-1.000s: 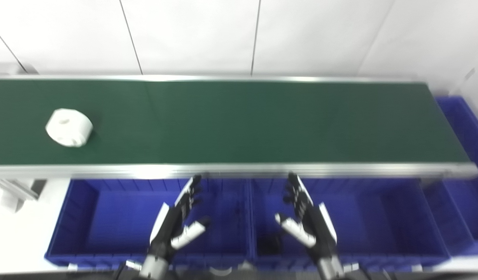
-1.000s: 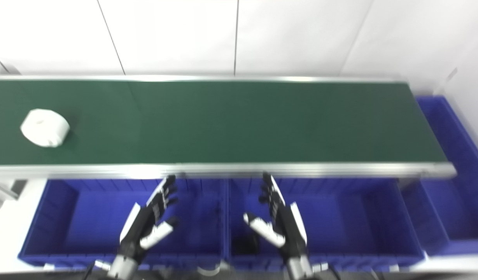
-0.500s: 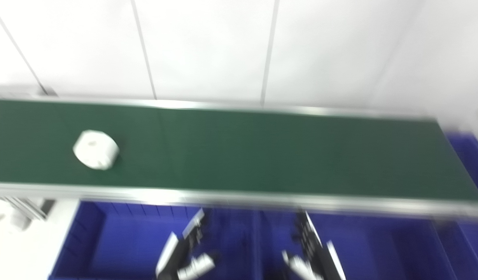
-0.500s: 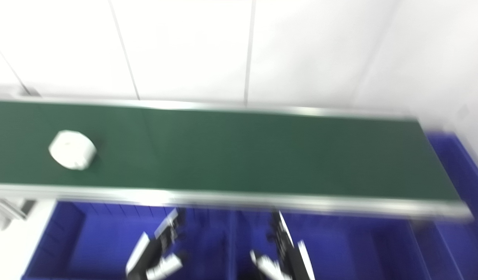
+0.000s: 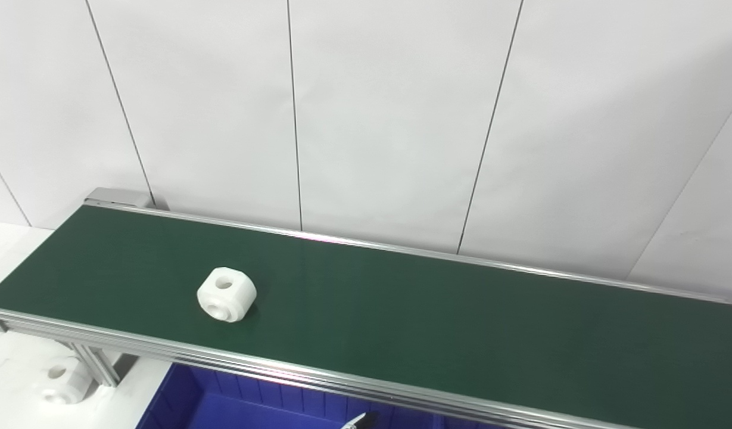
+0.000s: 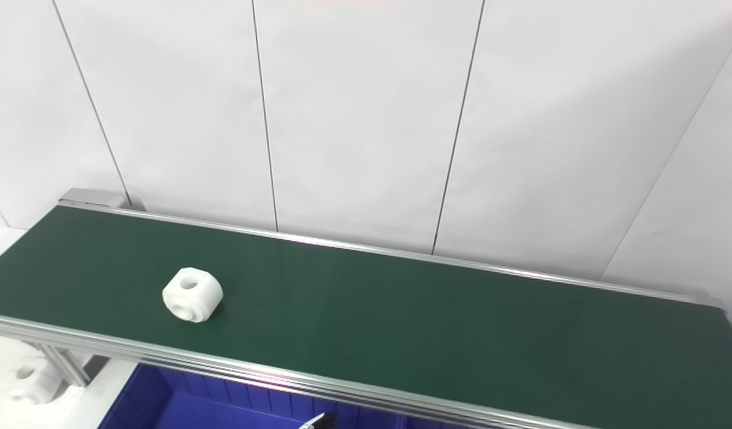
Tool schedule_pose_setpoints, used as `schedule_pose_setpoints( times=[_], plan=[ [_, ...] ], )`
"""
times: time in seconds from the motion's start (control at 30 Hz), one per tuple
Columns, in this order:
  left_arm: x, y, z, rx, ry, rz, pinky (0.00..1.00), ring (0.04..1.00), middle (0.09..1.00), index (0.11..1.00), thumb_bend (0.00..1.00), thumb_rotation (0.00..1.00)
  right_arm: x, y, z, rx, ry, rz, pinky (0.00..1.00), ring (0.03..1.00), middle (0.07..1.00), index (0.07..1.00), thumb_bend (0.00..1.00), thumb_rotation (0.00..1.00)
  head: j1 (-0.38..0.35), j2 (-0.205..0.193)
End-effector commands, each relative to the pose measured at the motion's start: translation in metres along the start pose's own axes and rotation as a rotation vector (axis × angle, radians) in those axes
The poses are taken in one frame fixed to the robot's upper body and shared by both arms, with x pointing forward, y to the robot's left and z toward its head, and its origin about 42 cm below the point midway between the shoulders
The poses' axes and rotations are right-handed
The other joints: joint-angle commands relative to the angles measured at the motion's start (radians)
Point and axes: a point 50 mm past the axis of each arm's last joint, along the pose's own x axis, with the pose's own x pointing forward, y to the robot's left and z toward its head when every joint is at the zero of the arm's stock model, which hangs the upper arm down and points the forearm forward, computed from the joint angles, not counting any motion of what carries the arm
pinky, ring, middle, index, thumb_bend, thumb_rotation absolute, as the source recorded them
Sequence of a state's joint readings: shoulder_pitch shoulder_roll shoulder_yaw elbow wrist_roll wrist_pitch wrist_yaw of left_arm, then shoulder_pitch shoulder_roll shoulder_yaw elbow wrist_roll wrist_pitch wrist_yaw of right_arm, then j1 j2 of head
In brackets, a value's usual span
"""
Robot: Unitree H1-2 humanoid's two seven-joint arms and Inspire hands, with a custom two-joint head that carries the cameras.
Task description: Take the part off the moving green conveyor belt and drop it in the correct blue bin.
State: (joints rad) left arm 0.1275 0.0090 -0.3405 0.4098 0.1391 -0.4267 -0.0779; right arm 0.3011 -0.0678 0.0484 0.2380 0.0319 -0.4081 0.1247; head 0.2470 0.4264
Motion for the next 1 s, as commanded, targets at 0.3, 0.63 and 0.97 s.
schedule_pose_setpoints(
  times=[0.3, 0.63, 0.97],
  plan=[
    [0.005, 0.006, 0.027, 0.044, -0.141, 0.041, 0.79, 0.872, 0.903, 0.870, 0.80, 0.50, 0.007, 0.002, 0.009, 0.010, -0.086, 0.010, 1.00, 1.000, 1.000, 1.000, 0.35, 0.55, -0.029, 0.000],
    [0.005, 0.075, 0.138, 0.114, -0.552, 0.181, 0.78, 0.849, 0.869, 0.838, 0.82, 0.53, 0.009, 0.001, 0.008, -0.035, -0.077, -0.006, 1.00, 1.000, 1.000, 1.000, 0.50, 0.65, -0.078, 0.020],
    [0.035, 0.156, 0.198, 0.386, -0.627, 0.250, 0.87, 0.925, 0.958, 0.929, 0.71, 0.68, 0.014, 0.012, 0.015, 0.012, -0.111, -0.024, 0.99, 0.995, 1.000, 0.999, 0.68, 0.58, -0.240, 0.115]
  ],
)
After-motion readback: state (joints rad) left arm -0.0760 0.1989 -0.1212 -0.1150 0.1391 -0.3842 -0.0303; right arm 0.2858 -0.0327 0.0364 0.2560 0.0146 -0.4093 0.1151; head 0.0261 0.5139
